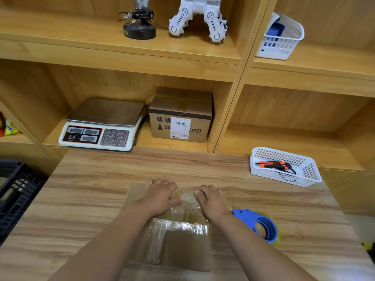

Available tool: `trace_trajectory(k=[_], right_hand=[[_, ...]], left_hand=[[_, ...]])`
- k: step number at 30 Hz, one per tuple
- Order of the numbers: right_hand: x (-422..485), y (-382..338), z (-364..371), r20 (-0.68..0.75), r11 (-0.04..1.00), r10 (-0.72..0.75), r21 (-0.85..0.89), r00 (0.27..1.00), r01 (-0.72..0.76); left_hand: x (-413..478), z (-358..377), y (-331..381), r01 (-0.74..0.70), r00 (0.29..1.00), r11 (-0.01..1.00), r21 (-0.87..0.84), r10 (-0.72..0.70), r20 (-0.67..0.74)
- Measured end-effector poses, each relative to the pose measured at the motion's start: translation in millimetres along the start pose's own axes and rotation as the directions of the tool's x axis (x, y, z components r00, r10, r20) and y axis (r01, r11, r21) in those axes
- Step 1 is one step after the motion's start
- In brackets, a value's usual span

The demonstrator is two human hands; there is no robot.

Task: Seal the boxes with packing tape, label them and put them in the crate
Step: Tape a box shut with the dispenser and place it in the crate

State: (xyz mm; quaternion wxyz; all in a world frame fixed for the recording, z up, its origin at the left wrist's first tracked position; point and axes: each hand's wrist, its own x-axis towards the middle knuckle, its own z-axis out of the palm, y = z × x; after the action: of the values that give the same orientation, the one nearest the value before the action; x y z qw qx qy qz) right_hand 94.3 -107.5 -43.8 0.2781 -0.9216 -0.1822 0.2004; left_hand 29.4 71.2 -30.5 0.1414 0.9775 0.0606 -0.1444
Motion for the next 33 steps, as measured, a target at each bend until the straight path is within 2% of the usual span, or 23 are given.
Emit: trace_trajectory(k=[2, 4, 7, 11, 15, 18, 21, 25, 29, 31, 33], right_hand=[[-1.9, 4.0, 2.6, 0.022, 1.000, -0.006, 0.011, 1.000, 0.005], [-3.9, 6.6, 3.5, 0.031, 1.000, 0.000, 0.027, 1.000, -0.001], [-3.6, 8.5, 1.1, 0.065, 0.998, -0.038, 0.059, 0.997, 0.034], [-2.4, 15.0, -7.5, 0.155, 0.993, -0.059, 0.107, 0.986, 0.042], [-6.0, 14.4, -11.0, 0.139, 0.996, -0.064, 0.076, 0.988, 0.053], [-8.1, 19.1, -2.0, 0.099, 0.995, -0.076, 0.067, 0.992, 0.069], [-10.3, 22.3, 2.6, 0.026, 0.992, -0.059, 0.113, 0.998, 0.056], [-11.8, 19.4, -2.4, 0.006, 0.993, -0.082, 0.086, 0.997, 0.081], [-15.9, 12.8, -6.9, -0.015, 0.993, -0.034, 0.109, 0.999, 0.035], [-21.2, 8.4, -4.3, 0.036, 0.999, -0.023, 0.028, 0.999, 0.022], [-27.1, 5.9, 1.1, 0.091, 1.000, -0.001, 0.021, 0.996, -0.001]], left_hand=[[-4.6, 0.3, -1.7, 0.000, 0.998, 0.999, 0.053, -0.003, 0.062], [-9.7, 3.3, -0.8, 0.007, 0.999, 0.996, 0.083, -0.011, 0.045], [-14.1, 5.8, 1.3, -0.002, 1.000, 0.998, 0.070, 0.003, -0.011], [-17.7, 0.5, -4.5, -0.023, 1.000, 1.000, 0.007, 0.023, 0.007], [-34.0, -7.2, -12.0, -0.030, 0.990, 0.998, -0.061, 0.022, -0.138], [-55.7, -3.4, -15.4, -0.018, 0.994, 1.000, -0.004, 0.018, -0.106], [-70.1, 9.1, -23.9, 0.067, 0.997, 0.994, 0.083, -0.063, -0.055], [-83.3, 19.9, -32.5, 0.215, 0.971, 0.976, 0.047, -0.208, -0.120], [-84.5, 23.9, -32.7, 0.236, 0.963, 0.970, 0.058, -0.225, -0.149], [-82.9, 23.5, -33.3, 0.231, 0.963, 0.972, 0.042, -0.223, -0.150], [-83.1, 25.1, -34.1, 0.225, 0.964, 0.974, 0.012, -0.221, -0.146]])
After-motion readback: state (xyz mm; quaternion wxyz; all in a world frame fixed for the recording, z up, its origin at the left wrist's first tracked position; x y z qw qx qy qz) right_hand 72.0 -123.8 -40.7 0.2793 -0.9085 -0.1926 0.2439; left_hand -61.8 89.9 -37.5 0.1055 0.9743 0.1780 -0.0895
